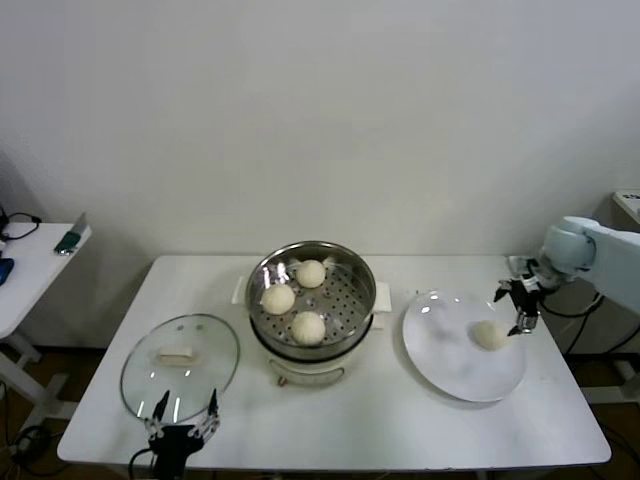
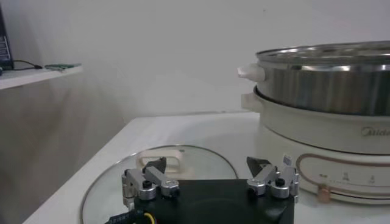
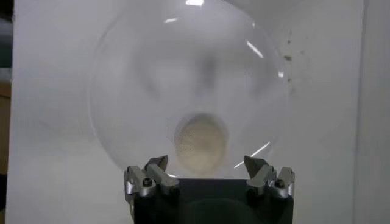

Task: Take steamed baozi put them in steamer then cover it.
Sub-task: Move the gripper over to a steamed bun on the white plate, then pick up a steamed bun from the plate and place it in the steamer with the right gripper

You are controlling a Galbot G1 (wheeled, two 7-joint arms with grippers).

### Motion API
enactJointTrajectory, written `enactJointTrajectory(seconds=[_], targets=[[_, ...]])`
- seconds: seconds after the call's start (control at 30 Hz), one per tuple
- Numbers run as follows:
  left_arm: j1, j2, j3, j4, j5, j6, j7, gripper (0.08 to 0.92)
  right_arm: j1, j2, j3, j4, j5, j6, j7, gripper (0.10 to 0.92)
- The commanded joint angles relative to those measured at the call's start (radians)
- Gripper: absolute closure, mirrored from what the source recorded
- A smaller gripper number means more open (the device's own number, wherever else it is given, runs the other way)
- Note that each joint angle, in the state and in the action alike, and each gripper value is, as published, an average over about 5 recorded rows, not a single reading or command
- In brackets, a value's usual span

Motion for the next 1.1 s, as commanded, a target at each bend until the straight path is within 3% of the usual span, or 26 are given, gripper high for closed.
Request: enactJointTrajectory(seconds=[0.03,0.47,0.77,0.93,1.1], targets=[[0.002,0.0,0.001,0.005,0.004,-0.002,-0.001,0.177,-0.231,0.026,0.186,-0.109,-0.064,-0.03,0.022,0.203],[0.005,0.001,0.001,0.007,0.006,-0.003,-0.002,0.177,-0.26,0.113,0.235,-0.178,-0.077,-0.012,0.052,0.208],[0.006,0.0,0.004,0.001,0.008,-0.003,-0.003,0.177,-0.176,0.096,0.17,-0.137,-0.047,-0.025,0.015,0.39],[0.008,0.0,0.007,-0.004,0.008,-0.003,-0.003,0.177,0.02,0.079,0.031,-0.053,0.06,-0.049,0.002,0.421],[0.006,0.0,0.015,-0.007,0.012,0.0,-0.002,0.177,0.385,0.096,-0.245,0.133,0.245,-0.109,0.0,0.423]])
